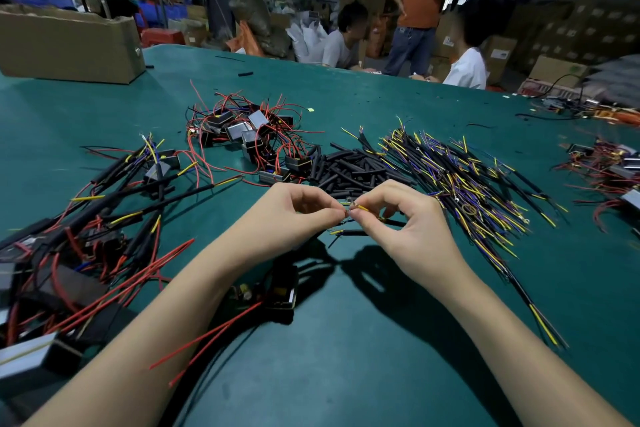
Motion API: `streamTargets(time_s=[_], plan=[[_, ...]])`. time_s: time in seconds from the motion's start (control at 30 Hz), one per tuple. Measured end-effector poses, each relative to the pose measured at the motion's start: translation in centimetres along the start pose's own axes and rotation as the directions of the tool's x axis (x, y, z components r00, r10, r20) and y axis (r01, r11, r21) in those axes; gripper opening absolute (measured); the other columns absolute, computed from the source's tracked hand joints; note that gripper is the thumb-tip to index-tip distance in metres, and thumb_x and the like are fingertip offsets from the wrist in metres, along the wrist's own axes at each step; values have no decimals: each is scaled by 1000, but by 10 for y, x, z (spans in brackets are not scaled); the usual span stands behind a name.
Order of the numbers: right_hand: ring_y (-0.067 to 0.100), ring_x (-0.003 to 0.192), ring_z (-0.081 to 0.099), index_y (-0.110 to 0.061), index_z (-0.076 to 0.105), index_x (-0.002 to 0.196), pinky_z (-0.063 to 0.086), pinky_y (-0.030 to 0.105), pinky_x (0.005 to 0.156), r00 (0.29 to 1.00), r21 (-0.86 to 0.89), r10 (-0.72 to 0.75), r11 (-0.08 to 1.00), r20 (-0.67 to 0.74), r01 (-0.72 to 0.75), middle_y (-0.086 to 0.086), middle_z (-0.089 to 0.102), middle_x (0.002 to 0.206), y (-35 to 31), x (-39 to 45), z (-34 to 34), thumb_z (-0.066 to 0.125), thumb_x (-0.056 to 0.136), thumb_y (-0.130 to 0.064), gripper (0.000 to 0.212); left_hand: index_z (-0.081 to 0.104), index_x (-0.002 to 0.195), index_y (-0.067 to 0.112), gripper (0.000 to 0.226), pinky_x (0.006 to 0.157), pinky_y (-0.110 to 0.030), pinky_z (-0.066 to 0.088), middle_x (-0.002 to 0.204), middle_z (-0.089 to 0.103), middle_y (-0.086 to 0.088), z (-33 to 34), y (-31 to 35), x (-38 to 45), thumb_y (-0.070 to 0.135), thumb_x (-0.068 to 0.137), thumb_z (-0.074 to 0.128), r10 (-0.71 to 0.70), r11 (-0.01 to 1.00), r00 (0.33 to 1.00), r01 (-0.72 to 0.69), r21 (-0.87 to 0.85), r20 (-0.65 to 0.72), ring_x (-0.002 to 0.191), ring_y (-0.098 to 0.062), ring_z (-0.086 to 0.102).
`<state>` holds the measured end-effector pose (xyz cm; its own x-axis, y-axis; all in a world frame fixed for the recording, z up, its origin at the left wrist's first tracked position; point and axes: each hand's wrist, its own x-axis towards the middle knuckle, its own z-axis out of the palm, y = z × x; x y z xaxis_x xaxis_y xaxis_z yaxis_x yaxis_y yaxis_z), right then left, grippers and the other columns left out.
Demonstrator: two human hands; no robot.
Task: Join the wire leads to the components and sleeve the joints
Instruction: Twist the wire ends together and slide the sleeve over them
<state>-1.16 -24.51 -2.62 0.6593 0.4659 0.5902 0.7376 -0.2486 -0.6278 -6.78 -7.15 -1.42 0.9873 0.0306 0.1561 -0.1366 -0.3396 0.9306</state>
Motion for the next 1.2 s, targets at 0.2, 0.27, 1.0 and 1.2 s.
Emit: streamTargets(time_s=[0.2,0.27,1.0,1.2], plan=[[4,74,52,-9,67,79,35,9,71,999,-73,-48,996,16,49,-7,59,76,-1,-1,1,69,83,-4,7,71,74,17,11,67,-8,40,70,68,6,6,-1,-1,19,84,68,131,976,987,-113,185,-90,64,4,55],[6,75,51,-10,64,80,37,15,72,993,-159,-107,981,48,113,-5,57,77,-1,-1,2,67,84,-6,6,70,72,21,13,73,-13,42,70,68,7,6,-2,-1,22,84,68,132,964,987,-106,245,-95,68,3,56],[2,81,51,-15,68,79,33,9,76,993,-159,10,987,120,9,-8,61,78,11,-2,0,73,83,-10,7,70,74,23,12,54,-6,40,64,66,12,-26,6,-7,33,77,76,-170,833,978,78,547,118,53,6,54],[2,83,49,-13,68,79,32,10,77,996,-142,-31,989,89,44,-8,63,79,5,0,-3,72,83,-9,7,75,74,24,6,57,-18,40,62,64,2,-15,9,-6,29,76,77,86,870,996,-76,487,0,57,-6,52]])
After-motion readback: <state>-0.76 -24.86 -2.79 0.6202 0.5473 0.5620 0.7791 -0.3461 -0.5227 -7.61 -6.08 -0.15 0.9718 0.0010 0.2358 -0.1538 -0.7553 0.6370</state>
